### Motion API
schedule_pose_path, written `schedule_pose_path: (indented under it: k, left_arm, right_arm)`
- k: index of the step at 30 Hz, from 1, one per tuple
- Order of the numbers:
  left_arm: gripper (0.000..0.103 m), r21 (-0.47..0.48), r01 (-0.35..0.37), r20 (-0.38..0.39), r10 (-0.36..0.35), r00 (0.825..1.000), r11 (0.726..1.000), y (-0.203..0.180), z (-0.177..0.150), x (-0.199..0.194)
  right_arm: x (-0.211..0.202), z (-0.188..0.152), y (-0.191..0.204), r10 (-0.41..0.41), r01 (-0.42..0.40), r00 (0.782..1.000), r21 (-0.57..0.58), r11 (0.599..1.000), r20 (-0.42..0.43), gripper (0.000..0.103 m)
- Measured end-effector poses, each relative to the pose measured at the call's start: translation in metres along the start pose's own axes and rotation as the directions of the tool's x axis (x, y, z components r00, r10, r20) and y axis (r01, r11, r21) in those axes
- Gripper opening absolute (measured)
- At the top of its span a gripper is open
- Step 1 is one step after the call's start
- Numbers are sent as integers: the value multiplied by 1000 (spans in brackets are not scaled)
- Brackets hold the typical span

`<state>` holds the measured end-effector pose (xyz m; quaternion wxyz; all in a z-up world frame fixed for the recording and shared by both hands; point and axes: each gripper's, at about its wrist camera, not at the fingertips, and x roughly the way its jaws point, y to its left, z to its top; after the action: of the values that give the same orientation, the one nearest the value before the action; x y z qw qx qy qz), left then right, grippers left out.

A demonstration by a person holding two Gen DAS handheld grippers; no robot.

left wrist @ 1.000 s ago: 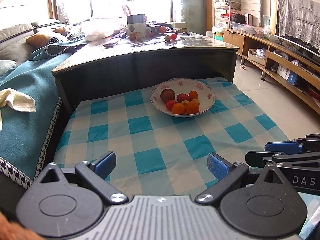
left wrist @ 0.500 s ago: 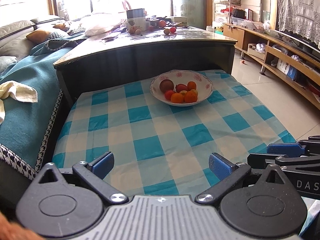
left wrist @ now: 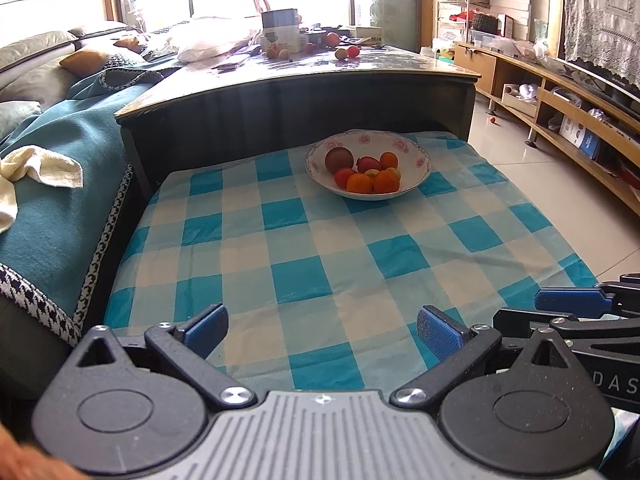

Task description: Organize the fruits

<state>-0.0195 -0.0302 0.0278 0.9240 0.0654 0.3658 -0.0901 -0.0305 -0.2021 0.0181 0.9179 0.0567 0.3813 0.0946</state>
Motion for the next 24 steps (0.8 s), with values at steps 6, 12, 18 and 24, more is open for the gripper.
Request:
schedule_pose_path:
  k: [6, 12, 18, 24]
  left_arm:
    - [103, 3, -13, -1, 13, 1000, 1000, 0, -2, 0]
    - [103, 2, -17, -10, 17, 1000, 1000, 0, -4, 0]
    - [103, 0, -21, -14, 21, 1000, 1000, 1, -6, 0]
    - [103, 0, -20, -15, 20, 1000, 1000, 1, -7, 0]
  right_arm:
    - [0, -2, 0, -11, 11, 1000, 4, 1000, -1, 37]
    - [1, -4, 0, -18, 18, 1000, 5, 1000, -3, 37]
    - [2, -6, 1, -16, 16, 1000, 5, 1000, -12, 37]
    - [3, -7, 1, -10, 11, 1000, 8, 1000, -17, 37]
